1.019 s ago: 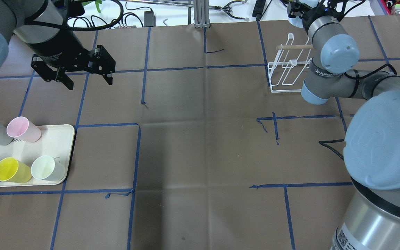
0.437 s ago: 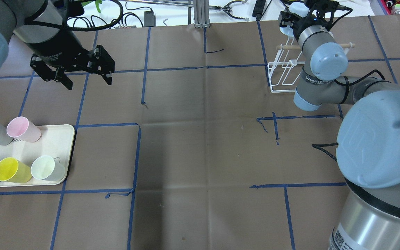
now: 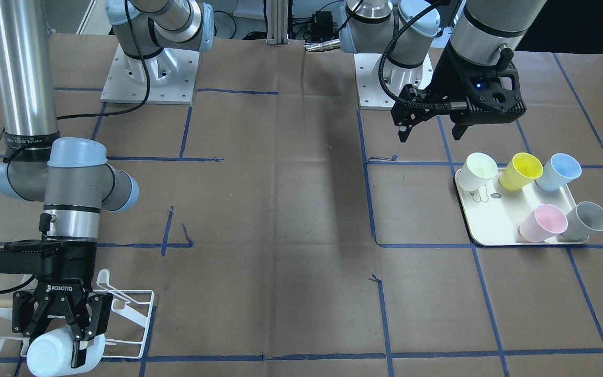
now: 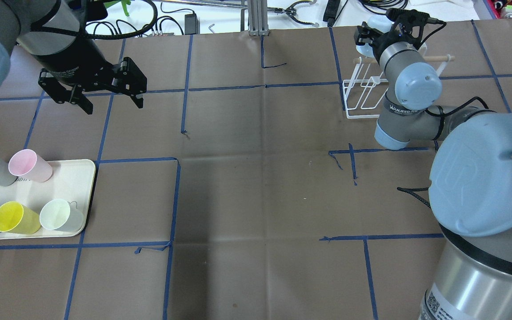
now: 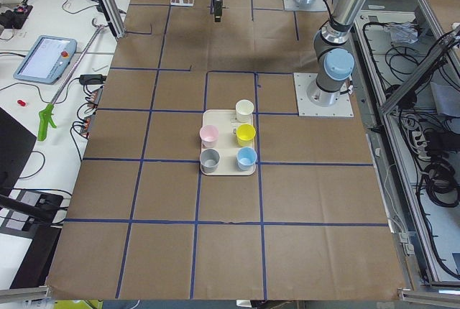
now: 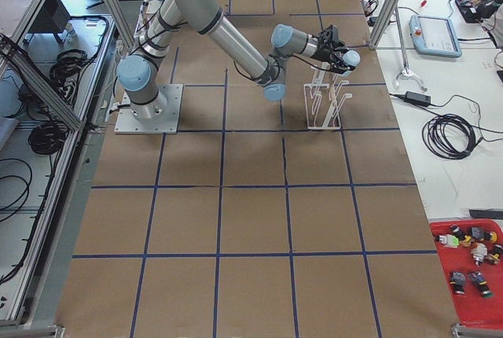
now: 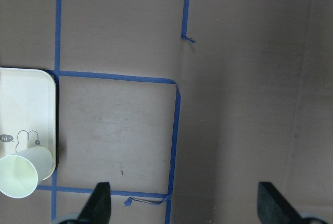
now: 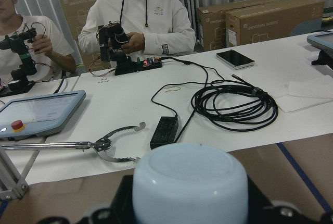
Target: Transfer IKEA cup to right arm and place on rack
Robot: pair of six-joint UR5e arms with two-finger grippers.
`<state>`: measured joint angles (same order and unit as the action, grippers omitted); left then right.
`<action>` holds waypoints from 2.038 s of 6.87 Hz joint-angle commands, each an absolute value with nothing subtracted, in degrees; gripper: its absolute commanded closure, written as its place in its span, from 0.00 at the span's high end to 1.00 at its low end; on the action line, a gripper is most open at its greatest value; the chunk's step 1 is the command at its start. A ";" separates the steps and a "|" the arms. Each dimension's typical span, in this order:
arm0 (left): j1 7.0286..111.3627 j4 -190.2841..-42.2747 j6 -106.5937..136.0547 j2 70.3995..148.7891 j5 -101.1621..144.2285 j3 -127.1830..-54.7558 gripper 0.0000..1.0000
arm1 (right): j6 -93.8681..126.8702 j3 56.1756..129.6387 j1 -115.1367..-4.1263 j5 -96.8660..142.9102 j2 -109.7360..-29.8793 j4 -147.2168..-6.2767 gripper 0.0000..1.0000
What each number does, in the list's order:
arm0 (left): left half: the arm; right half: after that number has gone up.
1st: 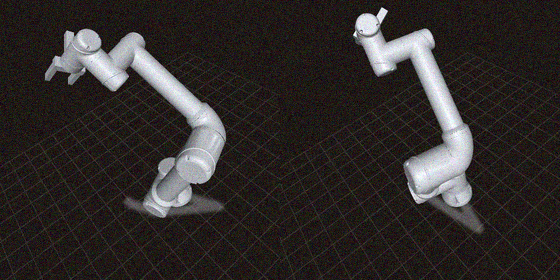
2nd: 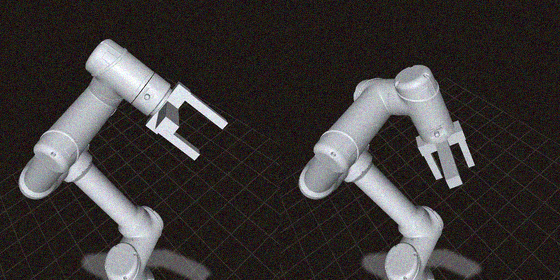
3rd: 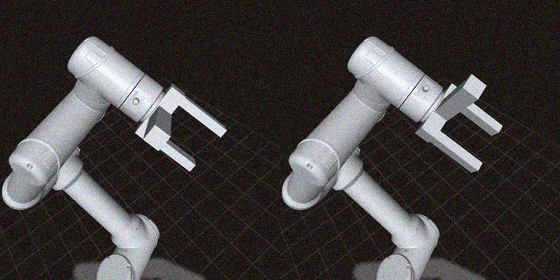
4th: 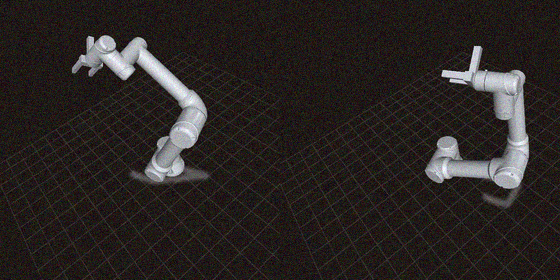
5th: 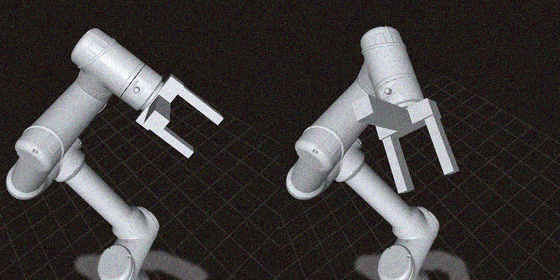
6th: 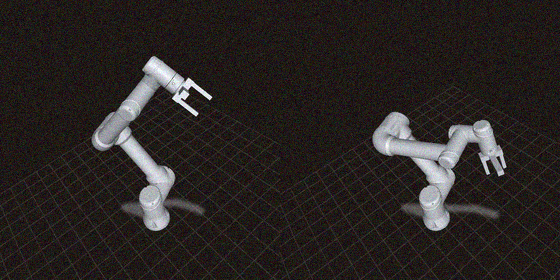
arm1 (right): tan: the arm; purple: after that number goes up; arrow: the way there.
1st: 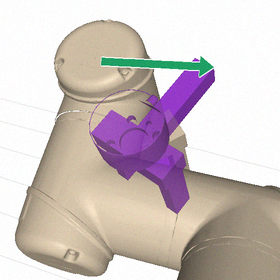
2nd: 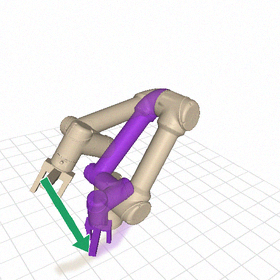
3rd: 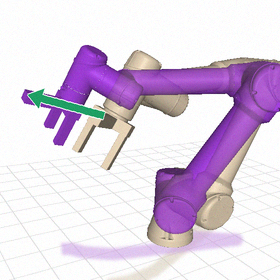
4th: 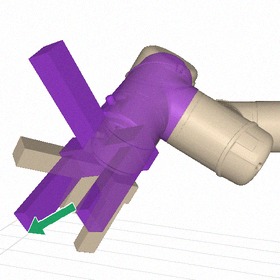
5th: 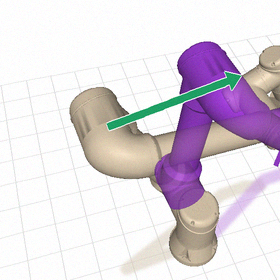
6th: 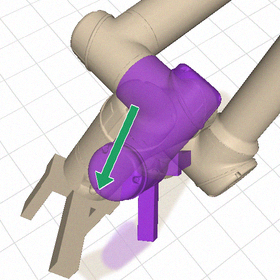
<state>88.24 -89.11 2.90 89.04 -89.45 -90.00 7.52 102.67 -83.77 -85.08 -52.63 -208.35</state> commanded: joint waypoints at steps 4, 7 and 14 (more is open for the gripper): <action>88.24 -89.03 2.90 89.03 -89.47 -89.91 1.00 | 7.03 103.27 -83.76 -85.34 -54.93 -207.60 1.00; 88.24 -89.03 2.90 89.03 -89.38 -89.91 1.00 | 7.91 103.36 -84.02 -85.25 -57.38 -207.25 1.00; 76.71 -91.23 -13.09 81.34 -89.56 -99.43 1.00 | 23.33 111.94 -91.39 -82.72 -82.67 -196.08 1.00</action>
